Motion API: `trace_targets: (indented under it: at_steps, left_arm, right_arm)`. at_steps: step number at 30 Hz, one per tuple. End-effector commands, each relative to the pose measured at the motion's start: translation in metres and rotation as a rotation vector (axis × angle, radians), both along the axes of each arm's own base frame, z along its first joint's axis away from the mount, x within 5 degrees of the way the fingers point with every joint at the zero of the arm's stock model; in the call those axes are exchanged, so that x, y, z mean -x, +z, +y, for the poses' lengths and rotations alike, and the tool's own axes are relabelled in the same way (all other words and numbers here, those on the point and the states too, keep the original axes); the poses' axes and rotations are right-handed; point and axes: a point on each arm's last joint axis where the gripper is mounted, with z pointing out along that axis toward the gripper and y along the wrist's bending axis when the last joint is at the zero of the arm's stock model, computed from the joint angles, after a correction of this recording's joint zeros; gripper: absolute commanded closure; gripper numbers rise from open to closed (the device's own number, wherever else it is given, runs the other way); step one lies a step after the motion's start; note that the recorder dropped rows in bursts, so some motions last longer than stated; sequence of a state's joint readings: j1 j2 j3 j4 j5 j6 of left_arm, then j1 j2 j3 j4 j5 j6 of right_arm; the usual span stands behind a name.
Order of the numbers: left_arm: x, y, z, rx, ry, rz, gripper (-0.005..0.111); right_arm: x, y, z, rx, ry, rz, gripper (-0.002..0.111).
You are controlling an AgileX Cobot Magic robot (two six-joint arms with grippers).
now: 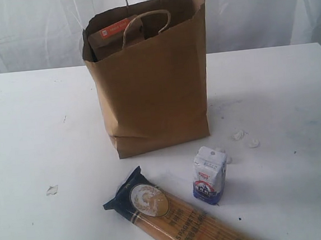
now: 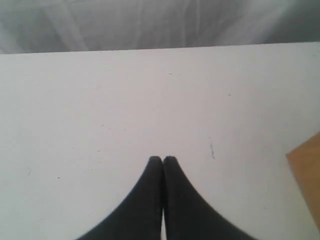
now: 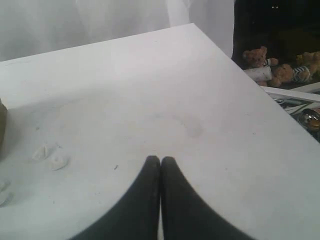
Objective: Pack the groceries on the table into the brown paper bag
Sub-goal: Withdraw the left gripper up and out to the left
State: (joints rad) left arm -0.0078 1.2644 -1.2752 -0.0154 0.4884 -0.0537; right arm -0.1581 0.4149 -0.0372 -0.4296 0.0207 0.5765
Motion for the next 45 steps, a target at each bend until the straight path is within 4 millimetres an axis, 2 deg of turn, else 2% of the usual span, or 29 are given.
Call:
trace_targets:
  at_steps: [1,6,8,16,21,23,26,31,33,36,40,42,45]
  left_arm:
    - [0.031,-0.020,0.019,0.036,0.115,-0.158,0.107]
    - [0.083,-0.047,0.018,0.049,0.140,-0.301,0.107]
    - [0.108,-0.051,0.016,0.068,0.146,-0.351,0.107]
    - [0.196,-0.038,0.010,0.088,0.133,-0.599,0.107]
    - [0.233,-0.046,0.005,0.086,0.114,-0.568,0.107]
    - [0.240,-0.052,0.004,0.085,0.108,-0.518,0.107]
    - [0.240,-0.066,0.004,0.085,0.107,-0.454,0.107]
    - [0.227,-0.108,0.005,0.098,0.120,-0.318,0.107]
    - [0.223,-0.127,0.005,0.135,0.142,-0.258,0.107]
    - [0.221,-0.143,0.005,0.178,0.167,-0.206,0.107]
    - [0.222,-0.142,0.005,0.167,0.161,-0.210,0.107]
    - [0.224,-0.134,0.005,0.167,0.158,-0.237,0.107]
    - [0.233,-0.108,0.004,0.169,0.149,-0.341,0.107]
  right_arm:
    - [0.000,-0.002,0.001,0.002,0.007,0.001,0.108]
    - [0.000,-0.002,0.001,0.002,0.007,0.001,0.108]
    - [0.000,-0.002,0.001,0.002,0.007,0.001,0.108]
    - [0.000,-0.002,0.001,0.002,0.007,0.001,0.108]
    - [0.000,-0.002,0.001,0.002,0.007,0.001,0.108]
    - [0.000,-0.002,0.001,0.002,0.007,0.001,0.108]
    - [0.000,-0.002,0.001,0.002,0.007,0.001,0.108]
    - [-0.001,0.001,0.002,-0.005,0.022,-0.039,0.108]
    - [-0.002,0.004,0.003,-0.069,0.020,-0.086,0.108]
    - [-0.003,0.009,0.005,-0.208,0.009,-0.155,0.108]
    - [-0.005,0.017,0.009,-0.383,0.021,-0.257,0.108]
    - [-0.005,0.027,0.013,-0.450,0.071,-0.361,0.108]
    - [-0.003,0.063,0.014,-0.580,0.152,-0.658,0.108]
